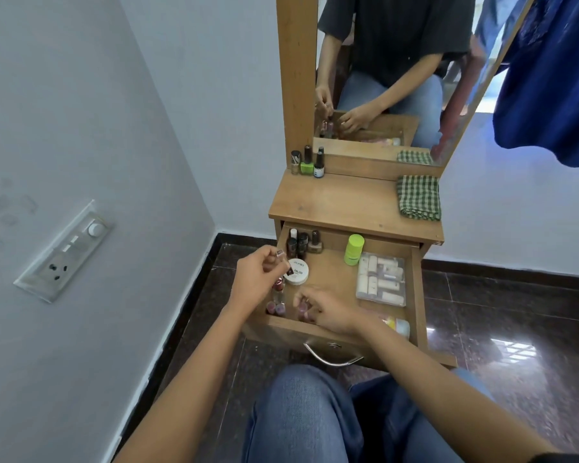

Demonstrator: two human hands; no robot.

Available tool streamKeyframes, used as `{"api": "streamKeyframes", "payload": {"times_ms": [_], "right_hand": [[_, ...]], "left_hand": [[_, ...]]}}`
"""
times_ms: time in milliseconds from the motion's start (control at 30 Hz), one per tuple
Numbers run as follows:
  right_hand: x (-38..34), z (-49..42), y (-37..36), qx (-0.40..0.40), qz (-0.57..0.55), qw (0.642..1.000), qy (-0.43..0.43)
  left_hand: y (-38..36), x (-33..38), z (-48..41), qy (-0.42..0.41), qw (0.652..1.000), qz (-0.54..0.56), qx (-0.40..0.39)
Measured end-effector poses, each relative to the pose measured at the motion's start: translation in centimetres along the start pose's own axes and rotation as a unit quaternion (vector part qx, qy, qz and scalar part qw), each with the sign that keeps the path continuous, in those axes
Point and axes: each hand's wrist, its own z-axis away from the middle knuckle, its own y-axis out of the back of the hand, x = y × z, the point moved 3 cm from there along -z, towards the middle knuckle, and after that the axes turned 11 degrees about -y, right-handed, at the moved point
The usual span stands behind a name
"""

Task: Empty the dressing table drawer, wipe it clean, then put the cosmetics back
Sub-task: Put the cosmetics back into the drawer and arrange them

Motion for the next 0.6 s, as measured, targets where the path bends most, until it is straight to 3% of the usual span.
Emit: {"api": "streamKeyframes", "payload": {"times_ms": [167, 300, 600], "right_hand": [[0.7, -0.8, -0.3, -0.058, -0.070, 0.993, -0.071], [1.0, -1.5, -0.8, -0.101, -0.060, 0.986, -0.116], [0.2, -3.2, -1.5, -0.079, 0.016, 0.987, -0.141]], "left_hand": [[-0.2, -0.2, 1.2, 0.006, 1.000, 0.007, -0.012], [-0.3, -0.3, 1.2, 0.001, 1.000, 0.001, -0.013], [-0.6, -0.5, 0.5, -0.008, 0.999, -0.034, -0.030]]}}
